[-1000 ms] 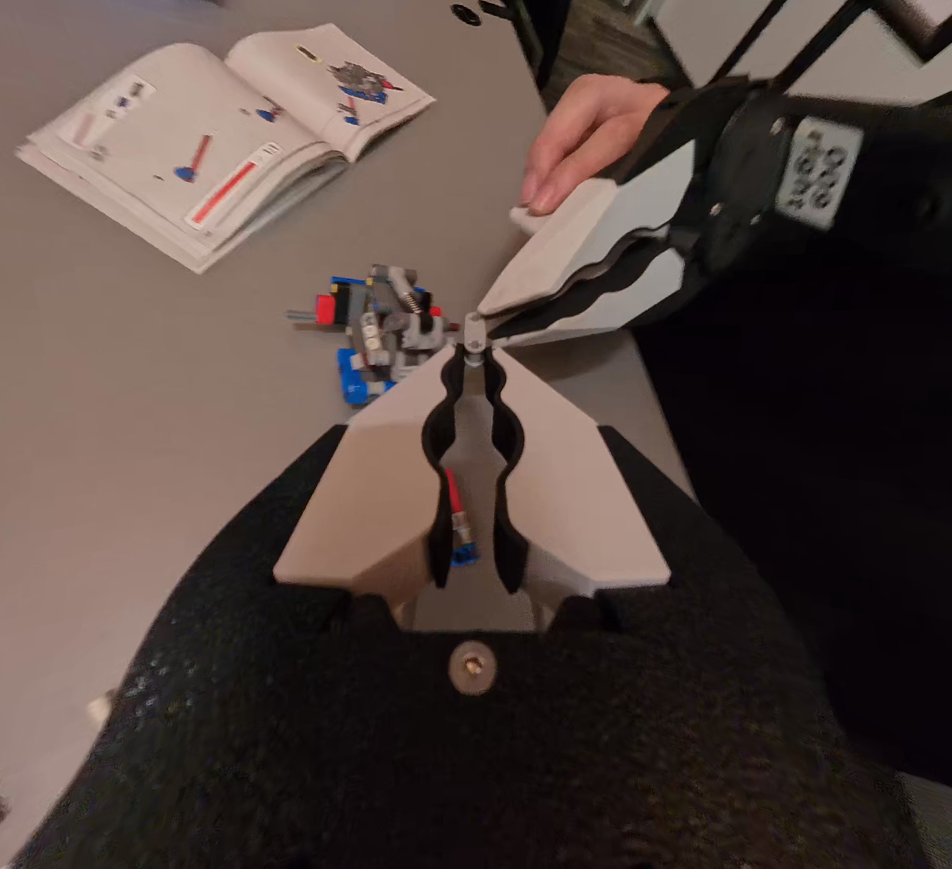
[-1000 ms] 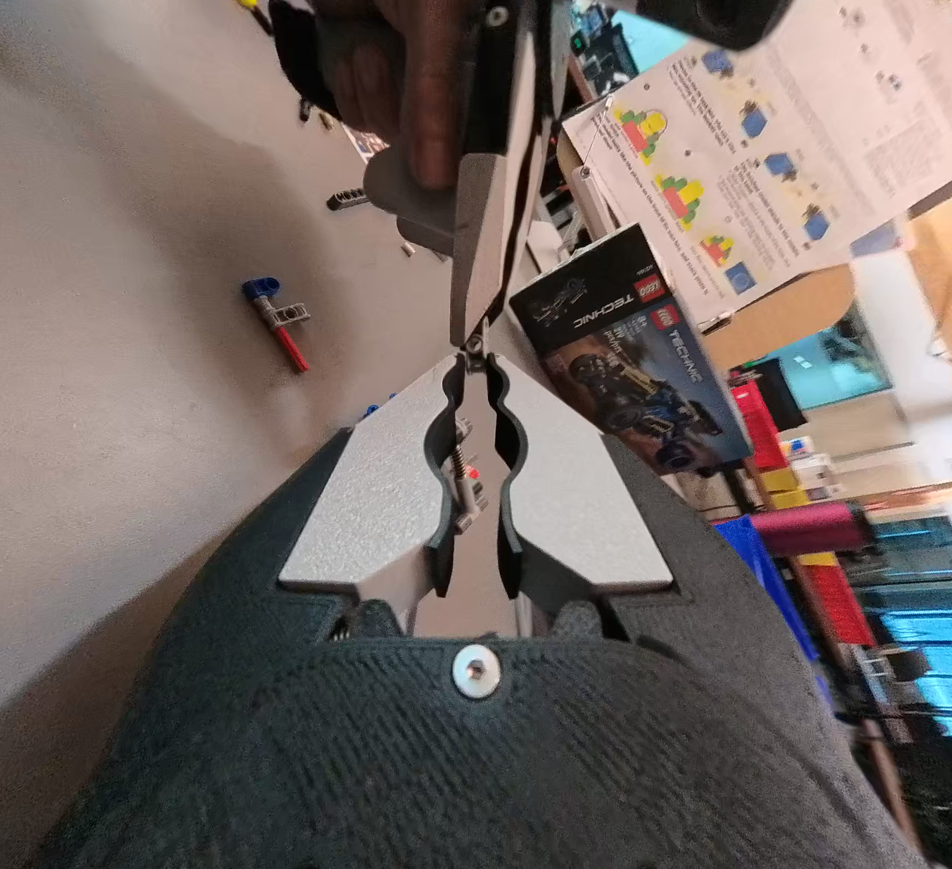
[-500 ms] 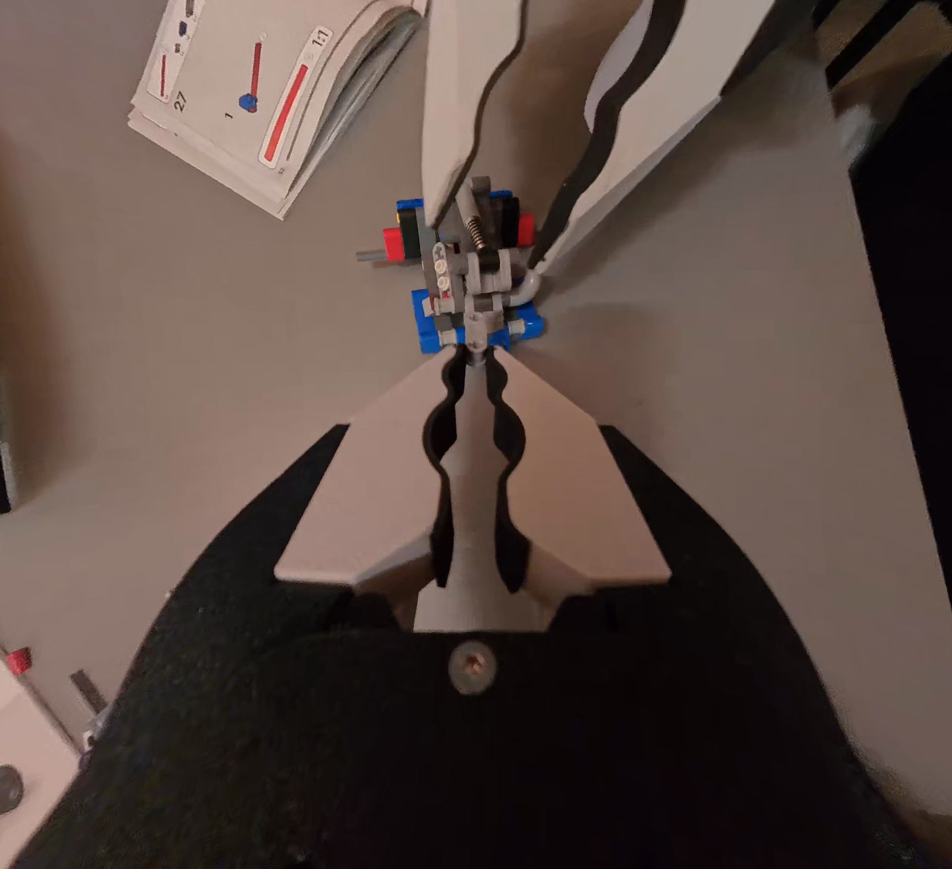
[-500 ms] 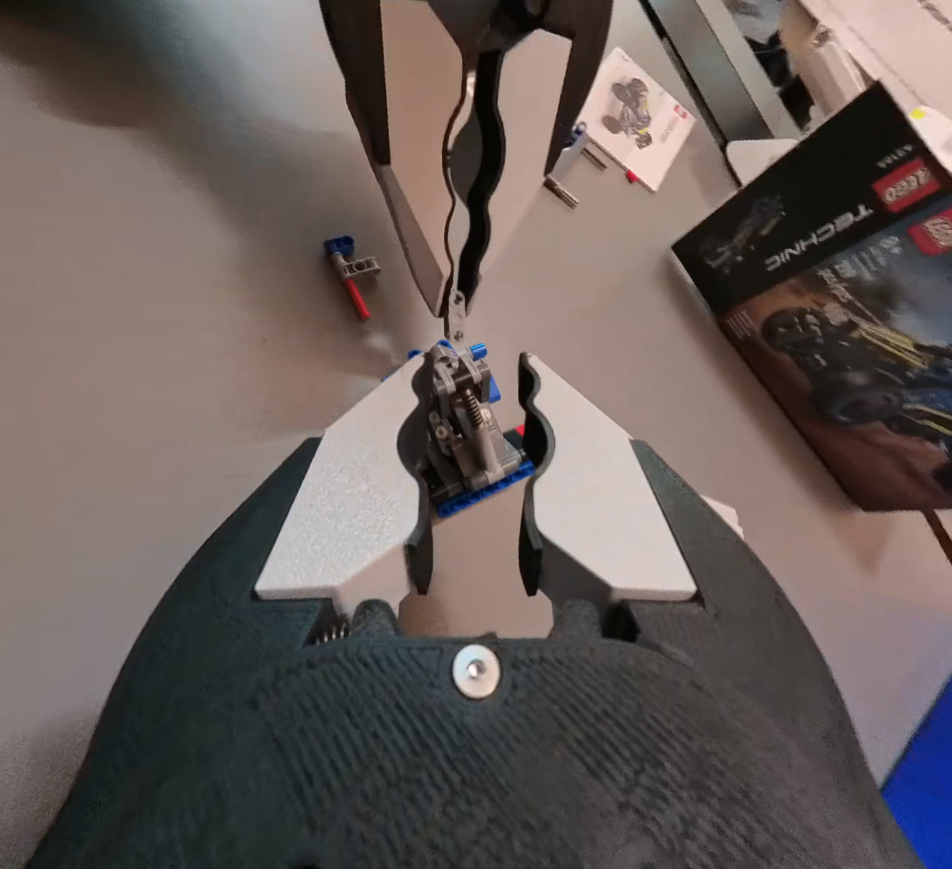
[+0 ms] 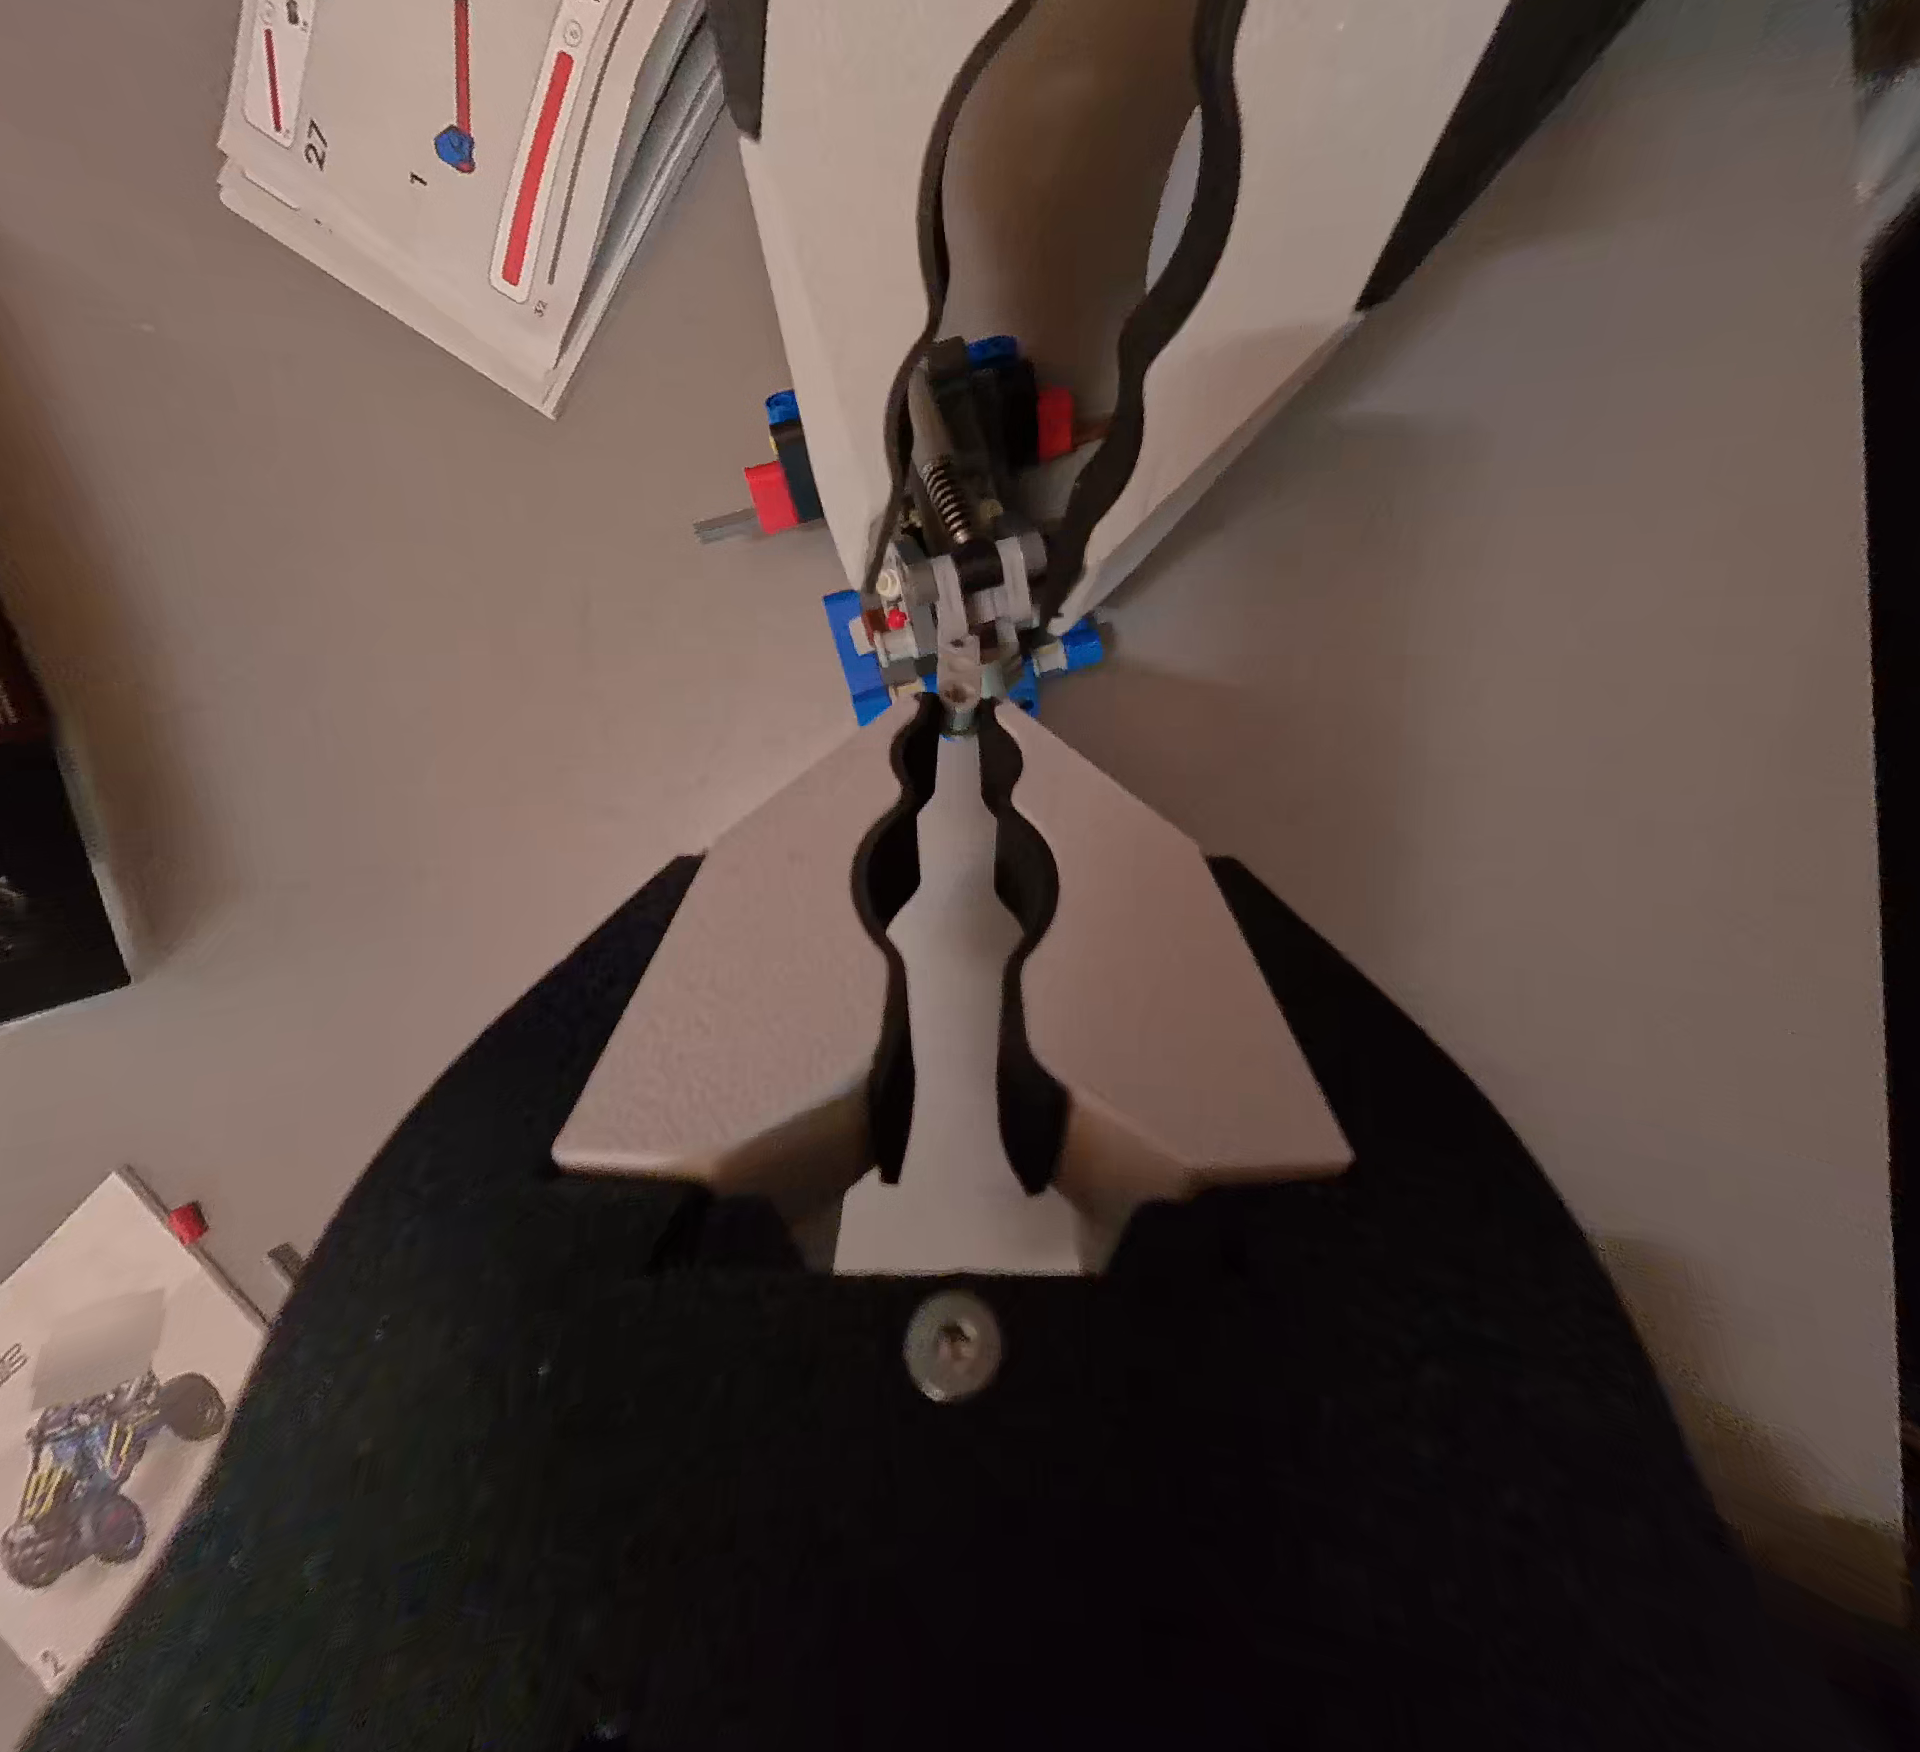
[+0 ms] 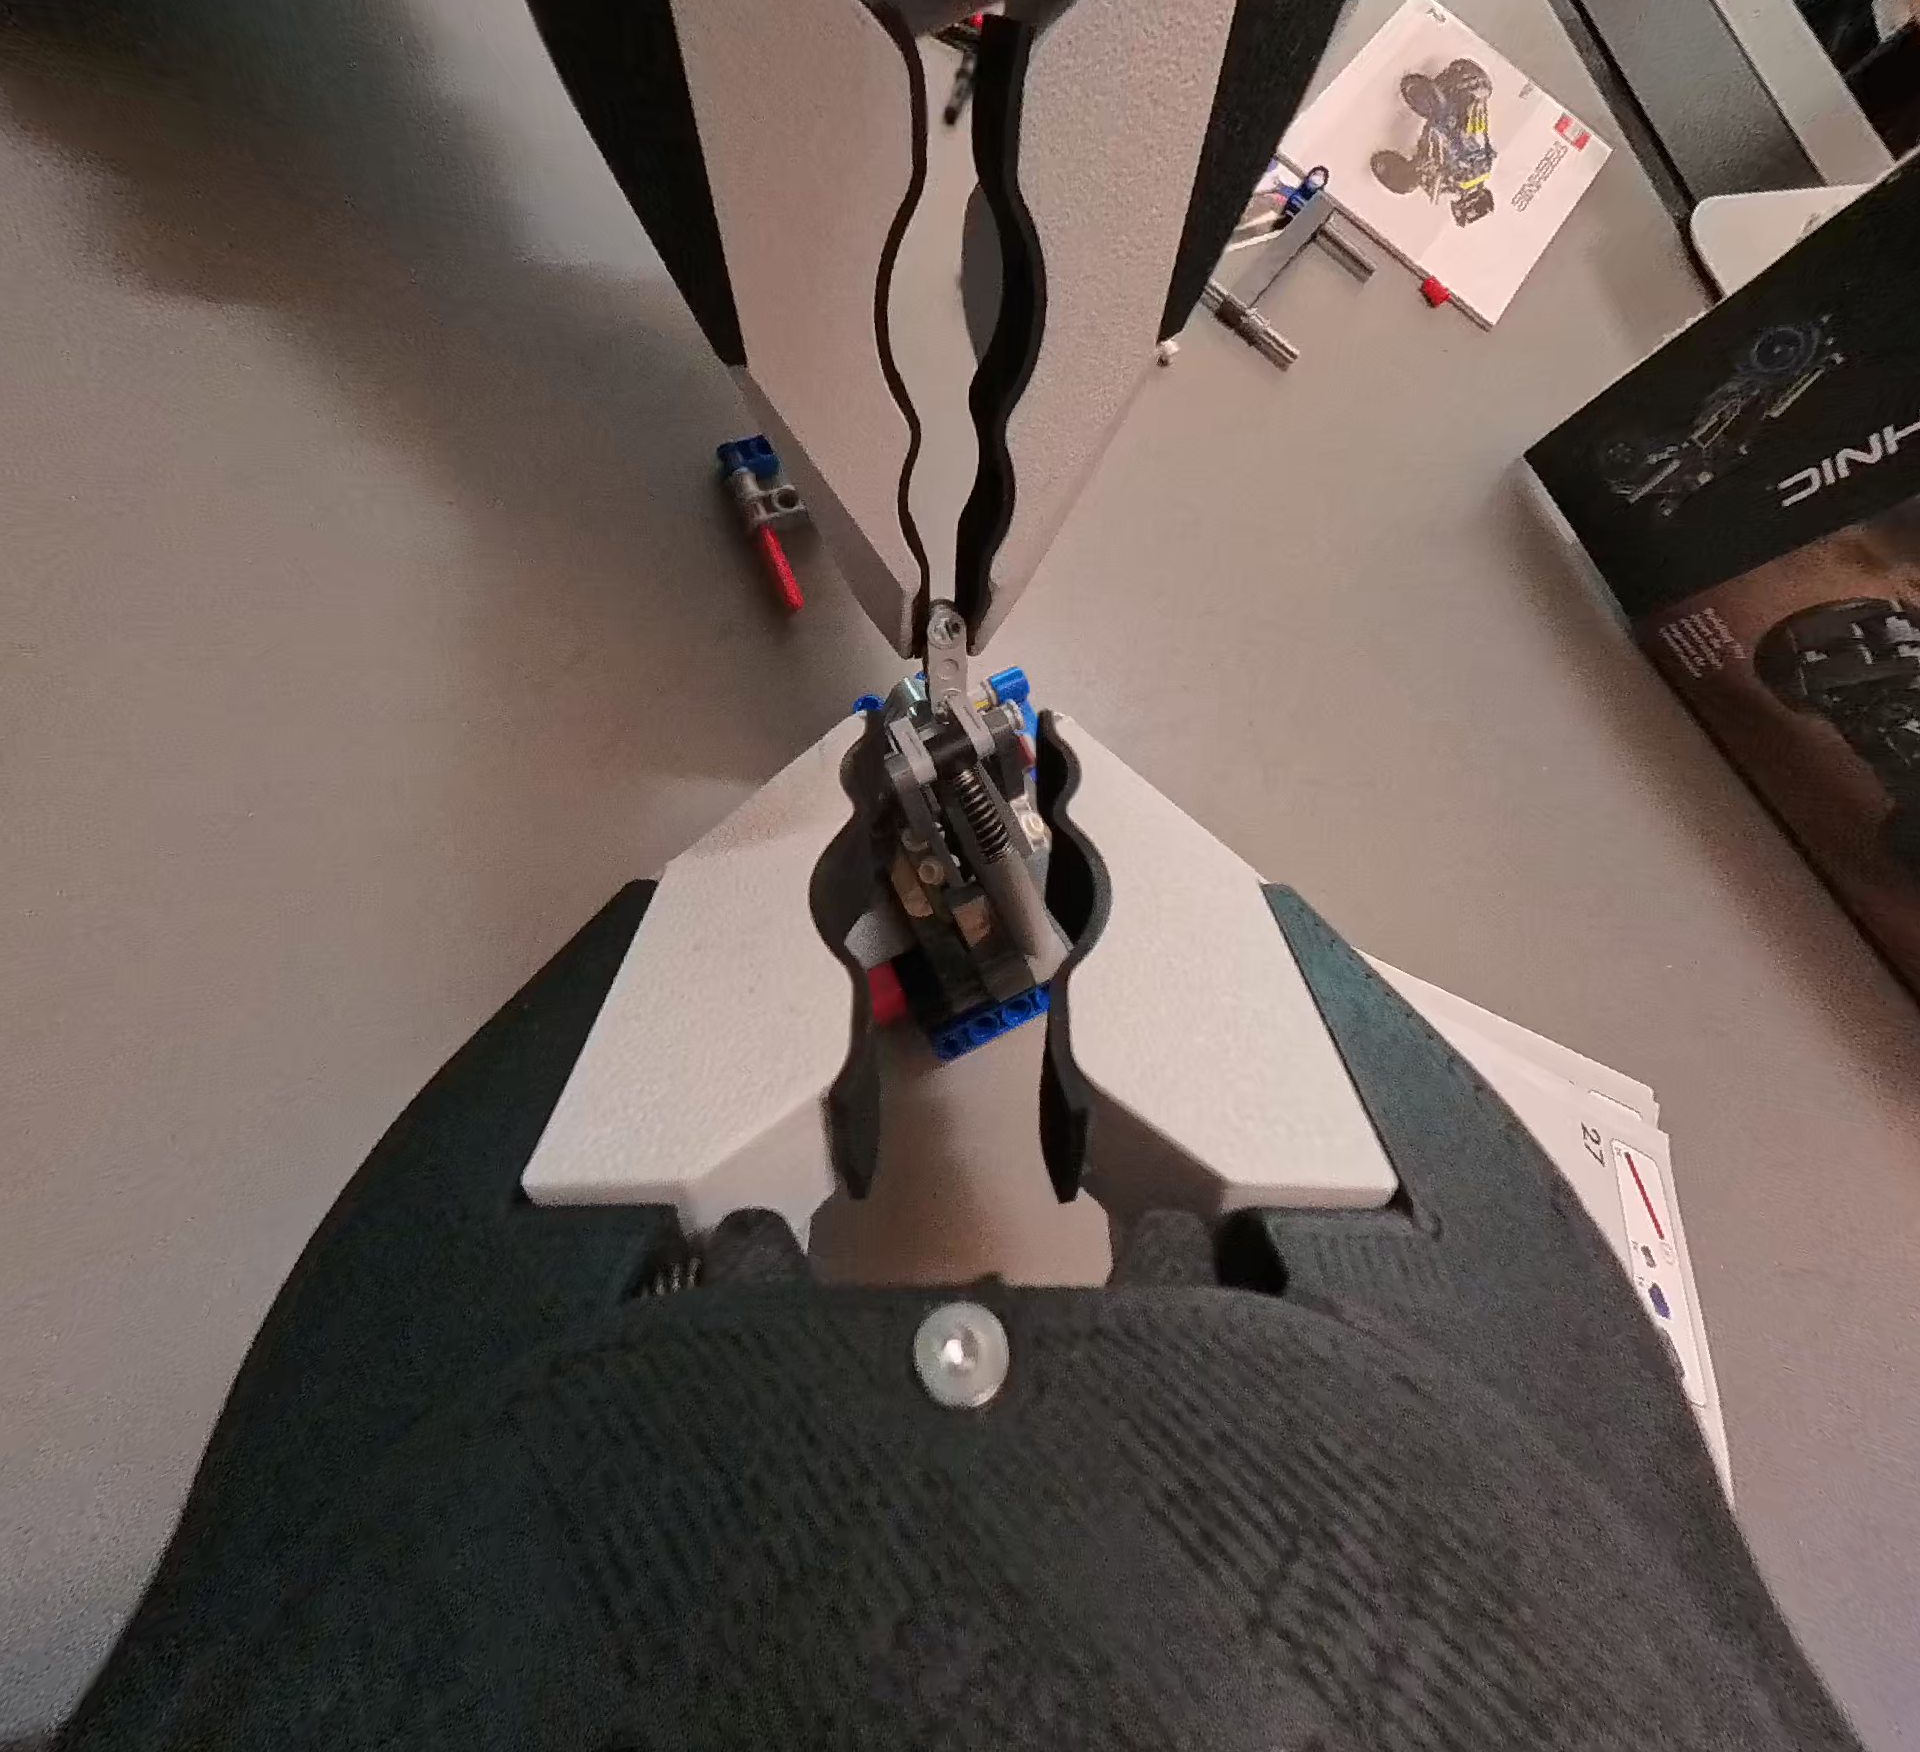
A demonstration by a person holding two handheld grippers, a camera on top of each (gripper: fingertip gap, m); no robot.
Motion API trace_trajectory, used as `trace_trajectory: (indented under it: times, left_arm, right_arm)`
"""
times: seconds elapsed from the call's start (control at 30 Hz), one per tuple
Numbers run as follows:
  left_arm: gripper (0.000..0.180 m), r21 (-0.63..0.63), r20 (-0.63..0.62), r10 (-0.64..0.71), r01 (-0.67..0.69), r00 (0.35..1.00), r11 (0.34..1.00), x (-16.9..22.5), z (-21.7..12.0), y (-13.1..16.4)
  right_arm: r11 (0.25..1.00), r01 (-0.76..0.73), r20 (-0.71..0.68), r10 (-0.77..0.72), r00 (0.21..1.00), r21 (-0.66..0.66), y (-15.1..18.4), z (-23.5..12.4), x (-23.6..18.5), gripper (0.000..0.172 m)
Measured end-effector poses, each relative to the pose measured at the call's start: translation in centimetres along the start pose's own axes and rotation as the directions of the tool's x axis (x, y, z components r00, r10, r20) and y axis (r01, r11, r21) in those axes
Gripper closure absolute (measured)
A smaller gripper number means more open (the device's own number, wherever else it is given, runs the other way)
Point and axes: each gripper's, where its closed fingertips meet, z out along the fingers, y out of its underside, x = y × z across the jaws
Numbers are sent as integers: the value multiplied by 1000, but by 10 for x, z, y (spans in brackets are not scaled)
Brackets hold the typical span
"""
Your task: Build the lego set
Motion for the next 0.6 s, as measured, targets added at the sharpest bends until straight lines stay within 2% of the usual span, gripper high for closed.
trace_trajectory:
  times: [0.03, 0.13, 0.23, 0.37, 0.6]
  left_arm:
    - [177, -11, 8, -2, 2, 1000, 1000, 0, 0, 0]
    - [177, -34, 19, -10, 11, 1000, 999, 2, -1, 1]
    - [177, -36, 15, -30, 31, 999, 999, 4, -3, 0]
    - [177, -39, 35, -56, 57, 998, 998, 1, 1, -1]
    - [177, -67, 56, -84, 87, 995, 994, 2, -1, -1]
  right_arm:
    - [1000, 3, 2, -3, 1000, -2, 1, 0, 0, 142]
    - [1000, 20, 14, -19, 1000, -10, 6, 1, -1, 140]
    - [1000, 16, 13, -16, 1000, -12, 10, 4, 0, 147]
    - [1000, -3, 10, 3, 1000, 22, 10, 6, 1, 148]
    - [1000, -11, -59, 12, 998, 23, 9, 8, 2, 148]
